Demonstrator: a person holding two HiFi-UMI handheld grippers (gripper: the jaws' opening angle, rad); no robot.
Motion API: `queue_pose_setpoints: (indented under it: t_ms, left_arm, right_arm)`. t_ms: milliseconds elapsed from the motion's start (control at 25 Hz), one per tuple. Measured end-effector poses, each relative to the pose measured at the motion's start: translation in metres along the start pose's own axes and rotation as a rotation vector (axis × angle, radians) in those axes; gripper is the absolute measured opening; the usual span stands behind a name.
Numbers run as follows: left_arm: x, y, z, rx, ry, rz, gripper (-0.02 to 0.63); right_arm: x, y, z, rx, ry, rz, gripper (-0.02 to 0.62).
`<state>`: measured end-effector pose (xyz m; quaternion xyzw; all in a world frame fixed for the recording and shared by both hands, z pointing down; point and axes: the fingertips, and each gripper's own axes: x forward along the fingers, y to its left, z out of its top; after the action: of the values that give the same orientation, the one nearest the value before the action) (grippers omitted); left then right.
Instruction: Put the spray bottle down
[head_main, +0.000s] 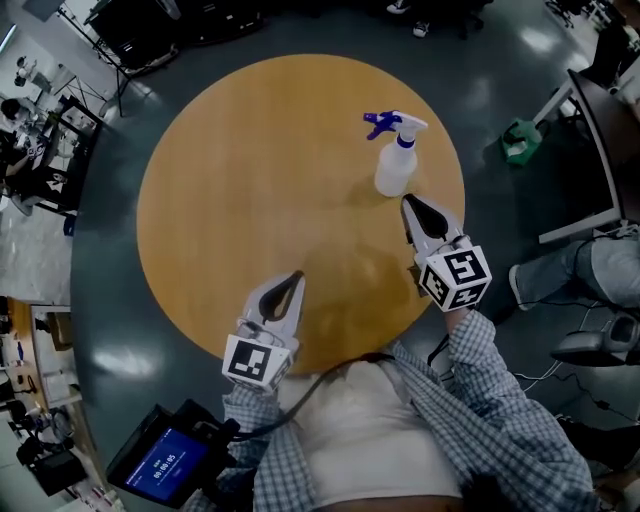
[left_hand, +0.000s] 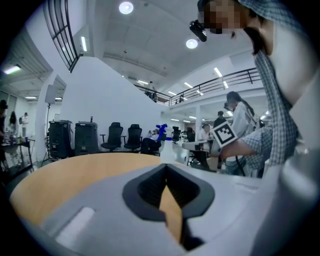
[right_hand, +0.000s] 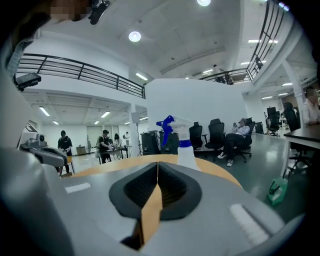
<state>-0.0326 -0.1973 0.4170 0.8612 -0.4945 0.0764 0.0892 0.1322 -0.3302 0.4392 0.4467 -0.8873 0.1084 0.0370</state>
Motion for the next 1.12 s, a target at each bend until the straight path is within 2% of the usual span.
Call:
queue_pose_setpoints:
  t_ms: [40,280,1120]
  left_arm:
    - [-0.001,-0.001,0.0,0.001,0.001,-0.003,0.0]
    - [-0.01,-0.003,0.005,0.001,-0.006,-0.01,0.0]
    - [-0.011,-0.003,0.008,0.017,-0.017,-0.021,0.0]
  right_arm:
    - [-0.002,0.004,-0.001,0.007,-0.001,0.001,0.003]
    - [-0.011,0.022,0.0,0.017,0.01,0.019,0.003]
    - [-0.012,0.023,0.001,0.003,0.019,0.02,0.003]
